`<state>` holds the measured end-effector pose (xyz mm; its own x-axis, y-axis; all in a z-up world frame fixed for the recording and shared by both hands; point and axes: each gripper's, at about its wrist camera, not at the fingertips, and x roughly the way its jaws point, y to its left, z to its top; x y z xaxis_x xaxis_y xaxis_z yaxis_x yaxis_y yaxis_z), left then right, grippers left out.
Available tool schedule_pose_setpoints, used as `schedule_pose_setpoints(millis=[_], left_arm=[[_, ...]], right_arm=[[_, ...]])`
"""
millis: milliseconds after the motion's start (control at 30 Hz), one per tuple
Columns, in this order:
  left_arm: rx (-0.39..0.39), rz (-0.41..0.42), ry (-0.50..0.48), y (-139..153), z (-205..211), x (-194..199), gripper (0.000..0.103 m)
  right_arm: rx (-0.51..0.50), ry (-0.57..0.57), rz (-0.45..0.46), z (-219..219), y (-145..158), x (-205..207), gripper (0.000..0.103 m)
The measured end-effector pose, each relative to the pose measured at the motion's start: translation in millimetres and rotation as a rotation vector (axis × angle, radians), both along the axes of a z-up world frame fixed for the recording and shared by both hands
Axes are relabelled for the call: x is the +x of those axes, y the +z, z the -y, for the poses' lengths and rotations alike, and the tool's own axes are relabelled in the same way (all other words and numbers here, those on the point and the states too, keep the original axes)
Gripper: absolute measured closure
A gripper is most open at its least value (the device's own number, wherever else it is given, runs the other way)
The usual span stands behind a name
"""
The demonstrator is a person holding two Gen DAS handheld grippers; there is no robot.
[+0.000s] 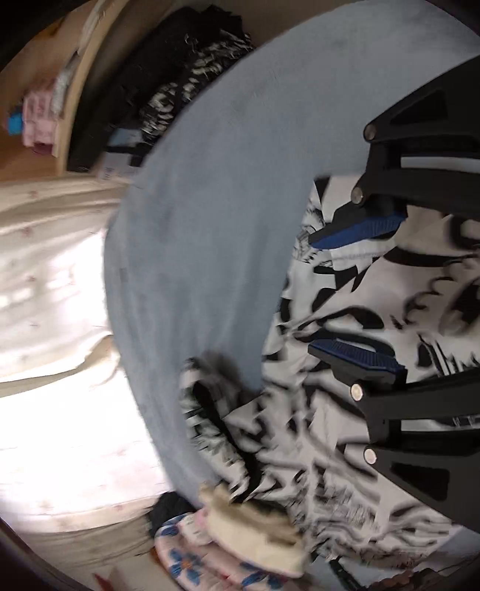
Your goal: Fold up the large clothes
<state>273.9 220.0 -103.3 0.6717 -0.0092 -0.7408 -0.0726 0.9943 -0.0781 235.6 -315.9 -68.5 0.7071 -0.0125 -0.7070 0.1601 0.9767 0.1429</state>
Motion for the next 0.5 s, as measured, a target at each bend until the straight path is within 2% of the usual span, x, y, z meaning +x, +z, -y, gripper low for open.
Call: schedule_pose_setpoints(millis=[67, 133, 233, 267, 367, 500], left_arm=[[0.004, 0.007, 0.026, 16, 5, -11, 0.068], [-0.028, 0.021, 0.026, 26, 12, -30, 0.068], [-0.095, 0.036, 0.004, 30, 23, -61, 0.068], [-0.093, 0.039, 0.000, 26, 30, -71, 0.068], [-0.024, 0.015, 0.014, 2, 56, -93, 0.068], [0.024, -0.075, 0.064, -33, 55, -98, 0.068]], right_arm=[[-0.027, -0.022, -0.001, -8, 9, -8, 0.052], [-0.100, -0.024, -0.019, -35, 10, -23, 0.052], [-0.145, 0.056, -0.058, -86, -7, -40, 0.052], [-0.163, 0.080, -0.073, -104, -17, -45, 0.052], [-0.222, 0.127, -0.112, -144, -47, -55, 0.052], [-0.251, 0.118, -0.150, -149, -73, -58, 0.052]])
